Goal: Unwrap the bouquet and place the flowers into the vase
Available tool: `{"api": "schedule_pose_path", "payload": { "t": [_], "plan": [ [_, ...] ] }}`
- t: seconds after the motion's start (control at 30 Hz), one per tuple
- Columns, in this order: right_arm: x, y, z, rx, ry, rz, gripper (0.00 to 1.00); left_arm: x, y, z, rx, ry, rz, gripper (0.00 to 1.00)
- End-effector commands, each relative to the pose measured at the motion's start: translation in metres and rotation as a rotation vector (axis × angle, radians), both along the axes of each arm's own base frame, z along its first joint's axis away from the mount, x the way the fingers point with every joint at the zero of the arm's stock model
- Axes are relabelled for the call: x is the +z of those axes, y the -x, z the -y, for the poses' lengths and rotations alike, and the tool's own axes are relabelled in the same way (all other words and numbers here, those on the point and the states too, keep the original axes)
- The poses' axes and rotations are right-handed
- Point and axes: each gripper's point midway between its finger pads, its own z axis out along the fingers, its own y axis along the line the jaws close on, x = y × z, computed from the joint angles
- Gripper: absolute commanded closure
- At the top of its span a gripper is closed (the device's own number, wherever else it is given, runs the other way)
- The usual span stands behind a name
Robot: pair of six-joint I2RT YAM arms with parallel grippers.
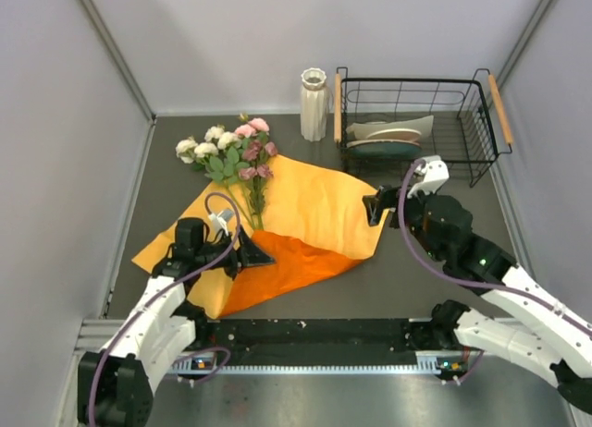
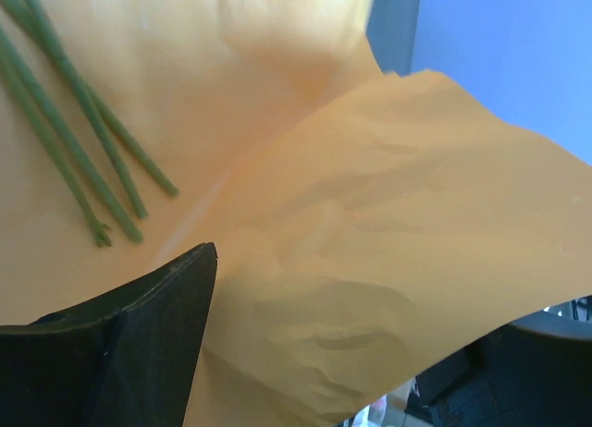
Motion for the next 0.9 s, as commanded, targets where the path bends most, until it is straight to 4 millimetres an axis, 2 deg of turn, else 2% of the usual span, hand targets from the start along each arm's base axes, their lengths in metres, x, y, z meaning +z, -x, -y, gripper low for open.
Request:
{"api": "schedule_pose_path", "payload": {
  "t": [0.0, 0.03, 0.07, 0.1, 0.13, 0.17, 0.2, 0.23, 0.27, 0.3, 0.37, 0.4, 0.47, 0.5, 0.53, 0.57, 0.6, 0.63, 0.67, 0.7, 0.73, 0.8, 0.83, 0.87],
  "plan": [
    [-0.001, -0.011, -0.050, 0.158, -0.040, -0.018, 0.02, 0.023, 0.019, 0.012, -0.122, 0.066, 0.070, 0.17],
    [-0.005, -0.007, -0.072, 0.258, -0.067, -0.056, 0.03, 0.027, 0.024, 0.015, -0.145, 0.077, 0.076, 0.16],
    [0.000, -0.007, -0.089, 0.305, -0.107, -0.082, 0.03, 0.035, 0.029, 0.017, -0.166, 0.094, 0.104, 0.16],
    [-0.023, -0.012, -0.111, 0.351, -0.088, -0.159, 0.04, 0.037, 0.032, 0.017, -0.176, 0.098, 0.110, 0.16],
    [-0.022, -0.007, -0.131, 0.439, -0.126, -0.186, 0.04, 0.040, 0.037, 0.018, -0.189, 0.106, 0.117, 0.15],
    [-0.017, -0.011, -0.146, 0.465, -0.159, -0.211, 0.04, 0.042, 0.041, 0.019, -0.203, 0.118, 0.120, 0.14],
    [-0.036, -0.011, -0.165, 0.525, -0.152, -0.289, 0.04, 0.043, 0.044, 0.019, -0.210, 0.124, 0.117, 0.14],
    [-0.040, -0.010, -0.175, 0.557, -0.160, -0.324, 0.05, 0.046, 0.047, 0.020, -0.216, 0.134, 0.129, 0.14],
    [-0.033, -0.012, -0.186, 0.589, -0.182, -0.327, 0.05, 0.048, 0.049, 0.019, -0.217, 0.138, 0.137, 0.12],
    [-0.048, -0.009, -0.199, 0.636, -0.188, -0.384, 0.06, 0.049, 0.050, 0.020, -0.219, 0.142, 0.139, 0.12],
    [-0.055, -0.007, -0.210, 0.676, -0.206, -0.427, 0.06, 0.053, 0.053, 0.020, -0.230, 0.152, 0.156, 0.11],
    [-0.072, -0.001, -0.218, 0.718, -0.204, -0.496, 0.06, 0.059, 0.055, 0.020, -0.247, 0.163, 0.173, 0.11],
    [-0.089, 0.009, -0.223, 0.752, -0.221, -0.576, 0.10, 0.067, 0.057, 0.021, -0.262, 0.172, 0.202, 0.10],
    [-0.094, 0.019, -0.226, 0.797, -0.240, -0.611, 0.11, 0.079, 0.056, 0.021, -0.277, 0.173, 0.248, 0.10],
    [-0.109, 0.028, -0.224, 0.795, -0.258, -0.652, 0.11, 0.087, 0.054, 0.021, -0.278, 0.163, 0.277, 0.09],
    [-0.117, 0.036, -0.221, 0.796, -0.255, -0.675, 0.11, 0.089, 0.056, 0.019, -0.270, 0.137, 0.246, 0.08],
    [-0.119, 0.041, -0.222, 0.805, -0.261, -0.660, 0.11, 0.089, 0.046, 0.016, -0.251, 0.073, 0.291, 0.08],
    [-0.130, 0.056, -0.216, 0.816, -0.244, -0.679, 0.11, 0.118, 0.038, 0.014, -0.235, 0.039, 0.379, 0.08],
    [-0.133, 0.062, -0.215, 0.823, -0.236, -0.679, 0.11, 0.115, 0.038, 0.009, -0.225, -0.022, 0.366, 0.08],
    [-0.138, 0.069, -0.212, 0.825, -0.223, -0.685, 0.11, 0.118, 0.018, 0.002, -0.147, -0.109, 0.380, 0.08],
    [-0.145, 0.082, -0.208, 0.835, -0.207, -0.701, 0.11, 0.137, 0.008, -0.002, -0.104, -0.146, 0.421, 0.08],
    [-0.153, 0.092, -0.201, 0.825, -0.195, -0.717, 0.11, 0.144, -0.013, -0.013, 0.010, -0.223, 0.398, 0.07],
    [-0.168, 0.103, -0.193, 0.812, -0.182, -0.752, 0.11, 0.146, -0.028, -0.022, 0.096, -0.277, 0.404, 0.07],
    [-0.168, 0.106, -0.189, 0.807, -0.184, -0.740, 0.11, 0.155, -0.035, -0.025, 0.141, -0.278, 0.405, 0.06]
  ]
}}
